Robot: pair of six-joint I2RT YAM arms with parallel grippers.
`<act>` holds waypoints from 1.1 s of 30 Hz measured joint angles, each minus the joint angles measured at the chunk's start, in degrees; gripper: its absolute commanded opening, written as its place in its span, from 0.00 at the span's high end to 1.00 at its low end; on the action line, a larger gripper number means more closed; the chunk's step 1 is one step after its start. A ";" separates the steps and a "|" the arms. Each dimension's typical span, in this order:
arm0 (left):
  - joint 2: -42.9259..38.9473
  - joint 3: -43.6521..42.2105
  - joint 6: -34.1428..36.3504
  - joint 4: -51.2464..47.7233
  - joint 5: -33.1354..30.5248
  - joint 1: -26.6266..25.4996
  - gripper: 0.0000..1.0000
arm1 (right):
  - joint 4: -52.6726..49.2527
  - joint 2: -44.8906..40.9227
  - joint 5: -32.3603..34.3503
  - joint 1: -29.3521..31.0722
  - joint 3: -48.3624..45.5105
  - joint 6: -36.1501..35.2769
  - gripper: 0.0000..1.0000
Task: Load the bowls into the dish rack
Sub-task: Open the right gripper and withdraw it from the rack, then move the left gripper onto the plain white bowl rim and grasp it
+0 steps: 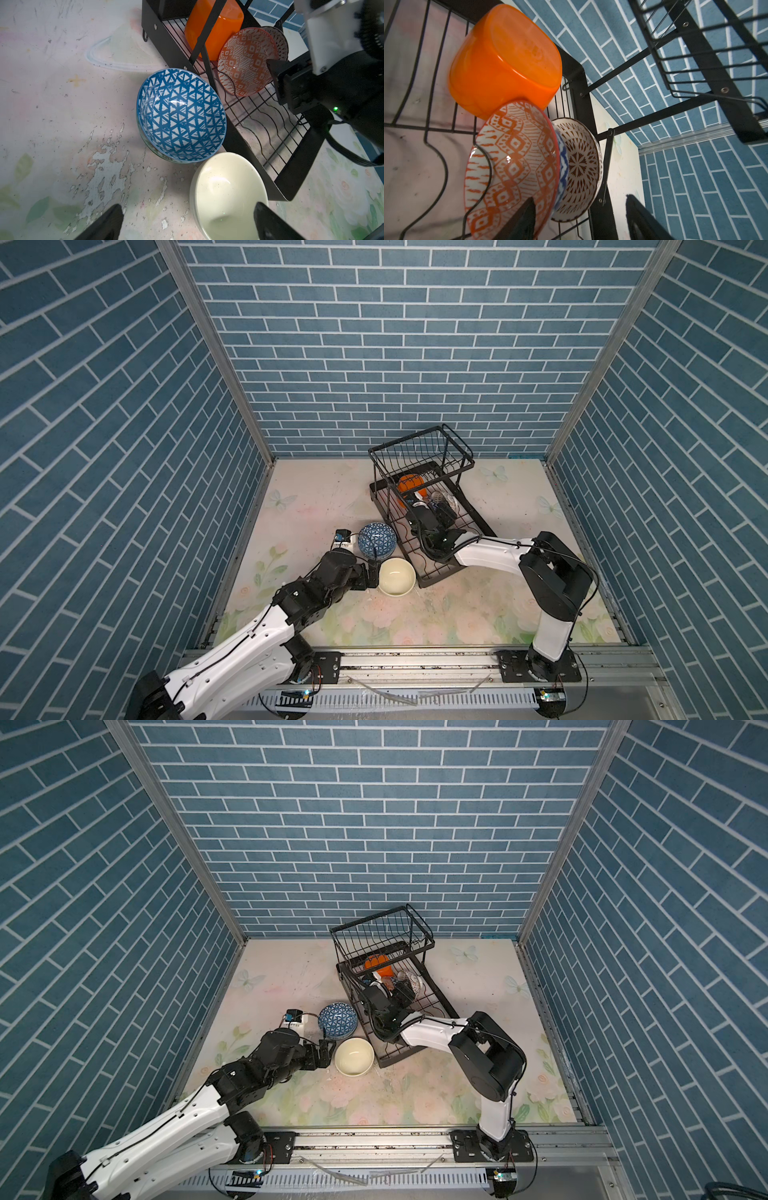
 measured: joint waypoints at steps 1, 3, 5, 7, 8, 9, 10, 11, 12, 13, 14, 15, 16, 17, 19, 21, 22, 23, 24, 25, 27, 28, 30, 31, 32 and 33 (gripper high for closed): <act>0.39 0.20 0.00 -0.28 -0.02 0.00 0.00 | -0.61 -0.85 -0.98 0.00 -0.31 1.25 0.31; 1.09 0.74 0.00 -0.63 -0.07 0.00 0.00 | -2.19 -2.97 -3.15 0.00 -0.90 3.45 0.31; 1.66 1.29 0.02 -0.74 -0.07 0.00 0.00 | -3.43 -5.38 -5.29 0.00 -1.66 5.84 0.31; 2.21 1.75 0.02 -0.76 -0.04 0.00 0.00 | -5.01 -8.02 -7.54 0.00 -2.69 8.26 0.31; 2.38 1.90 0.02 -0.76 -0.04 0.00 0.00 | -5.81 -9.01 -8.50 0.00 -3.08 9.29 0.31; 2.62 2.01 0.02 -0.76 -0.04 0.00 0.00 | -6.69 -10.01 -9.68 0.00 -3.56 10.49 0.32; 2.84 2.05 0.02 -0.79 -0.02 0.00 0.00 | -7.69 -10.88 -10.82 0.00 -4.00 11.61 0.32; 3.04 2.12 0.02 -0.79 0.00 0.00 0.00 | -8.37 -11.50 -11.72 0.00 -4.37 12.46 0.32; 3.23 2.16 0.02 -0.85 0.00 0.00 0.00 | -9.33 -12.31 -12.70 0.00 -4.94 13.64 0.31; 3.43 2.25 0.02 -1.14 -0.02 0.00 0.00 | -10.03 -12.96 -13.55 0.00 -5.55 14.58 0.31; 3.58 2.38 0.02 -1.44 -0.02 0.00 0.00 | -10.84 -13.66 -14.38 0.00 -6.23 15.54 0.31; 3.82 2.60 0.02 -1.86 -0.04 0.00 0.00 | -12.02 -14.47 -15.15 -0.04 -6.88 16.76 0.31; 4.13 2.93 0.02 -2.34 -0.04 0.00 0.00 | -13.38 -15.26 -15.78 -0.11 -7.34 17.92 0.31; 4.37 3.19 0.02 -2.71 -0.04 0.00 0.00 | -15.04 -16.09 -16.35 -0.17 -7.52 19.12 0.31; 4.96 3.96 0.02 -3.58 -0.02 0.00 0.00 | -18.36 -17.97 -17.42 -0.28 -7.52 21.84 0.31; 5.51 4.63 0.02 -4.24 -0.02 0.00 0.00 | -21.46 -20.13 -18.34 -0.46 -7.54 24.26 0.31; 5.77 4.94 0.04 -4.57 -0.02 0.00 0.00 | -22.88 -21.33 -18.78 -0.55 -7.52 25.38 0.32; 6.05 5.22 0.04 -4.79 -0.02 0.00 0.00 | -24.17 -22.56 -19.23 -0.68 -7.52 26.29 0.31; 6.47 5.60 0.04 -5.16 -0.02 0.00 0.00 | -25.35 -23.89 -19.78 -0.79 -7.52 27.30 0.31; 6.93 5.99 0.04 -5.46 -0.02 0.00 0.00 | -26.51 -25.16 -20.31 -0.87 -7.52 28.30 0.32; 7.91 6.67 0.09 -5.88 0.07 0.00 0.00 | -28.35 -27.47 -21.20 -1.09 -7.52 29.97 0.31; 8.44 6.95 0.09 -5.95 0.15 0.00 0.00 | -29.20 -28.55 -21.64 -1.20 -7.52 30.73 0.31; 9.38 7.41 0.11 -6.23 0.26 0.00 0.00 | -30.53 -30.38 -22.25 -1.42 -7.52 32.15 0.32; 9.88 7.65 0.11 -6.36 0.37 0.00 0.00 | -31.17 -31.26 -22.58 -1.55 -7.52 32.98 0.31; 10.34 7.80 0.11 -6.36 0.42 0.00 0.00 | -31.65 -31.87 -22.86 -1.60 -7.52 33.46 0.31; 10.84 7.98 0.09 -6.45 0.57 0.00 0.00 | -32.22 -32.61 -23.28 -1.75 -7.52 34.21 0.31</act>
